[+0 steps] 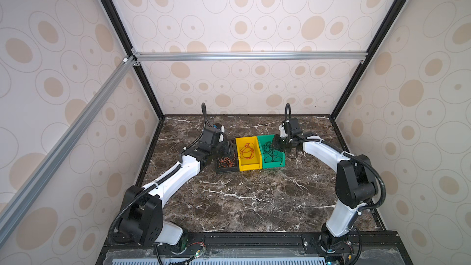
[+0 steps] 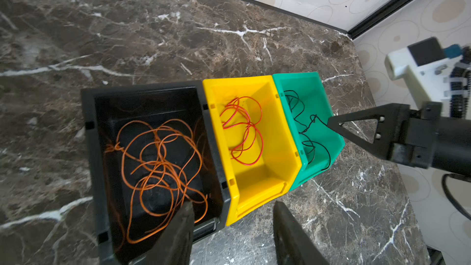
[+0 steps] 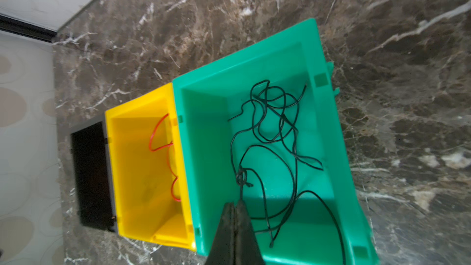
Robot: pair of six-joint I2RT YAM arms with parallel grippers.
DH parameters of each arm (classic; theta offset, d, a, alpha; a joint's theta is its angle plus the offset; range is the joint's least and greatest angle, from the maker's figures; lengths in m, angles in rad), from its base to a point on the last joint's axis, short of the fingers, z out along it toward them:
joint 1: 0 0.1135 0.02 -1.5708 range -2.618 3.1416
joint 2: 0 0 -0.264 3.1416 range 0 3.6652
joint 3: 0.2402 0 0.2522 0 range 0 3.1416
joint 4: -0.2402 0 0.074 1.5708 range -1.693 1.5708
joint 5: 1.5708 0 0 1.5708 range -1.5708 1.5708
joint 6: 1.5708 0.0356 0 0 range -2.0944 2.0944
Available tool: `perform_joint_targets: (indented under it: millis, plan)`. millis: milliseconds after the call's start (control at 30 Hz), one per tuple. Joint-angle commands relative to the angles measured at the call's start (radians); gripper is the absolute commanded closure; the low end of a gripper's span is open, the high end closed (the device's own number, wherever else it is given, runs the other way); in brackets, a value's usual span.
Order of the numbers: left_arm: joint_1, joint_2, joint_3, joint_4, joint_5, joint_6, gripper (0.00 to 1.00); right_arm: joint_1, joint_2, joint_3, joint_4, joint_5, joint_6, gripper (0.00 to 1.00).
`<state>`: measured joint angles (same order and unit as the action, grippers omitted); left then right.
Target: Untangle the cables
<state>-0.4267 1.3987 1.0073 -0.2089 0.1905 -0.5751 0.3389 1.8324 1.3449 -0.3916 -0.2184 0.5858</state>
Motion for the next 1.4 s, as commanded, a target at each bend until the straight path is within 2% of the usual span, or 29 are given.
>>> perform_joint_targets:
  millis: [0,100,167,200,433,533,733,833,1033,1200,1367]
  plan:
    - [0.023,-0.039,-0.036,0.029,-0.02,-0.023,0.5,0.004,0.017,0.038,-0.044,0.046,-0.053,0.96]
    - [0.037,-0.065,-0.069,0.026,-0.028,-0.024,0.5,0.004,0.02,0.064,-0.094,0.074,-0.088,0.84]
    - [0.054,-0.081,-0.092,0.022,-0.03,-0.025,0.5,0.004,0.01,0.081,-0.134,0.093,-0.108,0.68]
    - [0.059,-0.087,-0.101,0.022,-0.029,-0.026,0.5,0.003,0.002,0.083,-0.143,0.099,-0.116,0.64]
    - [0.114,-0.144,-0.144,0.012,-0.045,-0.026,0.49,-0.003,-0.108,0.078,-0.185,0.173,-0.165,0.46]
    - [0.141,-0.169,-0.158,0.007,-0.052,-0.025,0.48,-0.021,-0.139,0.08,-0.202,0.186,-0.179,0.43]
    - [0.164,-0.188,-0.192,0.017,-0.04,-0.032,0.48,-0.037,-0.162,0.084,-0.19,0.059,-0.197,0.44]
    - [0.171,-0.197,-0.21,0.022,-0.045,-0.034,0.47,-0.037,-0.173,0.077,-0.188,0.057,-0.195,0.44]
    - [0.202,-0.23,-0.247,0.026,-0.116,0.013,0.44,-0.053,-0.24,0.004,-0.165,0.186,-0.239,0.42]
    - [0.24,-0.292,-0.334,0.114,-0.284,0.065,0.25,-0.141,-0.331,-0.13,-0.06,0.32,-0.223,0.3]
    - [0.259,-0.342,-0.446,0.296,-0.452,0.123,0.1,-0.159,-0.428,-0.286,0.074,0.601,-0.277,0.18]
